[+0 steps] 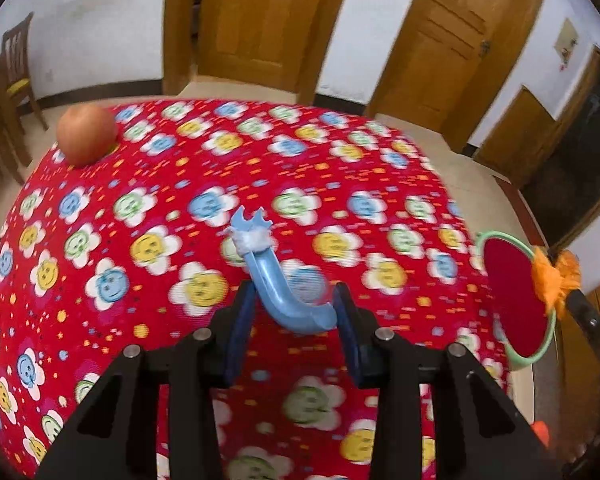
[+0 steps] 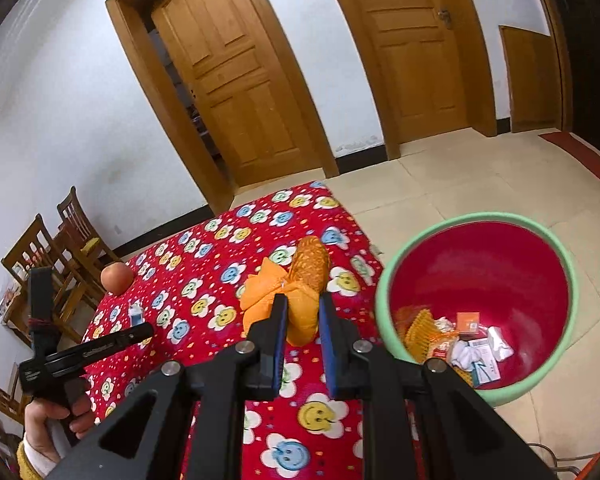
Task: Collect trash
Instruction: 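Carry both items over the bucket and open the right tool to drop its items, then open the left tool over the bucket to drop the blue toy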
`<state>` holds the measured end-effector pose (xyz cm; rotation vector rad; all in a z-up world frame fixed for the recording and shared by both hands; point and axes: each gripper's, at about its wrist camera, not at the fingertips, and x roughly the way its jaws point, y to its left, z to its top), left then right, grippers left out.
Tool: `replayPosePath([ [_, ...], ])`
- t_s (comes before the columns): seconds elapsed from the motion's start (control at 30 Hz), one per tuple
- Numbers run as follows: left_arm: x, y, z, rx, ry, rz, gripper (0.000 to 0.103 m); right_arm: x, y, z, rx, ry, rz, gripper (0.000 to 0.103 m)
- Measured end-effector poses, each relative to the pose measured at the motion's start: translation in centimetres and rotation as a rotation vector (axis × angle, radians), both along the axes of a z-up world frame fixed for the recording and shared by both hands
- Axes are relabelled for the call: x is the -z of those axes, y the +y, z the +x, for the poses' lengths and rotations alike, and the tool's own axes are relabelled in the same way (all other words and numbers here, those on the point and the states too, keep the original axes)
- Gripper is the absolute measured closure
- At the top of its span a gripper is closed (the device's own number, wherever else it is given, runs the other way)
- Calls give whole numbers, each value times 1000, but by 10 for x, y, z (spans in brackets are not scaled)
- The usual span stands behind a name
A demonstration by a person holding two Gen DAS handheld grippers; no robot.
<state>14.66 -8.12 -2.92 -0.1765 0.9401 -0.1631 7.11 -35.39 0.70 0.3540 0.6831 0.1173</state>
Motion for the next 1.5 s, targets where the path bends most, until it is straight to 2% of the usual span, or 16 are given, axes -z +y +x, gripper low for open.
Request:
replayPosePath([
  [0.27,-27,-59,-4,129,-55,-10,63,-3,-35,-15,79,-9,-5,85],
  [0.6,-36,-134,-8,280,-71,-7,63,6,-87,-31,203,21,-19,85],
  [0.8,-35,-169,-13,357,-74,4,63,23,-113,-34,264,68,-12,84],
  [0.9,-34,-184,-15,386,-74,9,63,32,-125,-35,288,92,0,79],
  [1.03,-30,-201,-17,418,-69,18,63,40,-136,-36,313,109,15,78],
  [1.5,-10,-241,-21,512,-36,39,63,37,-149,-51,349,94,20,73],
])
